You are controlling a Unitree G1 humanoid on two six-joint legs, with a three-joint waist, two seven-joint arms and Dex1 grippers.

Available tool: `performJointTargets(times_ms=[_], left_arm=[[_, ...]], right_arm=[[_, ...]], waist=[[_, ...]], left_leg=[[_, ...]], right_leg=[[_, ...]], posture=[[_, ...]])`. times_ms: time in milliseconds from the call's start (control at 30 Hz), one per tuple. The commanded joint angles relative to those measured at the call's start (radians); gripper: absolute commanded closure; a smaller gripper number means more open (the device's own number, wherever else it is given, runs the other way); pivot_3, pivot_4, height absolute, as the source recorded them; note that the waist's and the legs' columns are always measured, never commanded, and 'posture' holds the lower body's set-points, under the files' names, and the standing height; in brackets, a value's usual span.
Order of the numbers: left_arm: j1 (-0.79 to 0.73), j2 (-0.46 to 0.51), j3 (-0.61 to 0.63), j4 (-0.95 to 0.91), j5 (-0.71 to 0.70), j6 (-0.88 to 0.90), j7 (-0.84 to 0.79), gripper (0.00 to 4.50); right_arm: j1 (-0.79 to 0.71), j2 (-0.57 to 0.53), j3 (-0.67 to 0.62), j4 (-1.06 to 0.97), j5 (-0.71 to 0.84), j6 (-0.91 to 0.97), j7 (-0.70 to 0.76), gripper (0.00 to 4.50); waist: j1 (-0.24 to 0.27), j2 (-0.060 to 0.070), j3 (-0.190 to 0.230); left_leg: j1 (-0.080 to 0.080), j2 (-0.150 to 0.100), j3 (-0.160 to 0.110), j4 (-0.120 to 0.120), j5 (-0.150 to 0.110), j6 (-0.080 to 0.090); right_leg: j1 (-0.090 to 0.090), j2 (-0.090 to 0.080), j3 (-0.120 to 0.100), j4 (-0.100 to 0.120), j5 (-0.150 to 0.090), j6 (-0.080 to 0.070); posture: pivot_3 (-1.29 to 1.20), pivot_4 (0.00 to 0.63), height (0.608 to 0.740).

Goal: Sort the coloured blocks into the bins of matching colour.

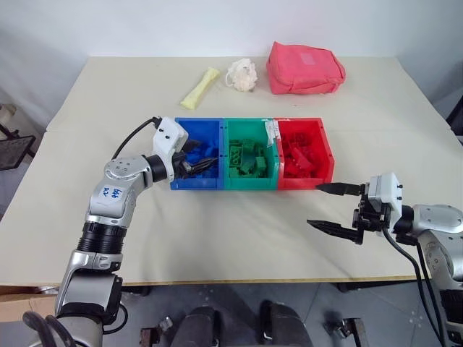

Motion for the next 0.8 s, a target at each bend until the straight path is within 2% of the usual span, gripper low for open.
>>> performJointTargets(times_ms=[33,133,400,633,800], left_arm=[[-0.043,-0.001,0.057,-0.004,-0.028,-0.043,-0.004,0.01],[-0.009,0.026,0.099,-0.036,-0.104,-0.02,-0.093,0.01],[0.164,0.222,0.173,-0.046,-0.156,-0.055,-0.303,0.01],[0.276,0.264,0.25,-0.014,-0.182,-0.099,-0.361,0.01],[0.325,0.254,0.276,-0.028,-0.201,-0.121,-0.374,0.01]], right_arm=[[0.004,-0.021,-0.048,-0.042,0.021,-0.002,-0.01,0.0],[-0.002,-0.032,-0.053,-0.034,0.019,-0.002,-0.001,0.0],[-0.053,-0.122,-0.075,0.136,-0.001,-0.062,0.109,0.0],[-0.104,-0.142,-0.087,0.281,-0.023,-0.099,0.142,0.0],[-0.065,-0.126,-0.111,0.295,-0.022,-0.111,0.117,0.0]], waist=[[0.0,0.0,0.0],[0.0,0.0,0.0],[-0.004,0.0,0.0],[0.0,0.0,0.0],[-0.003,0.0,0.0]], left_leg=[[0.0,0.0,0.0,0.001,0.0,0.0],[0.001,0.0,0.0,0.001,0.0,0.001],[0.001,0.0,0.0,0.0,0.0,0.0],[0.001,0.0,-0.001,0.001,0.0,0.001],[0.001,0.0,-0.001,0.0,0.0,0.0]], right_leg=[[0.0,0.0,0.0,0.0,0.0,0.0],[0.001,0.0,0.001,0.001,0.0,0.0],[0.0,0.0,0.001,0.0,0.0,0.0],[0.001,-0.002,0.001,-0.001,0.0,0.0],[0.001,-0.002,0.001,-0.001,0.0,0.0]], posture=[[0.0,0.15,0.74],[0.0,0.15,0.74],[0.0,0.15,0.74],[0.0,0.15,0.74],[0.0,0.15,0.74]])
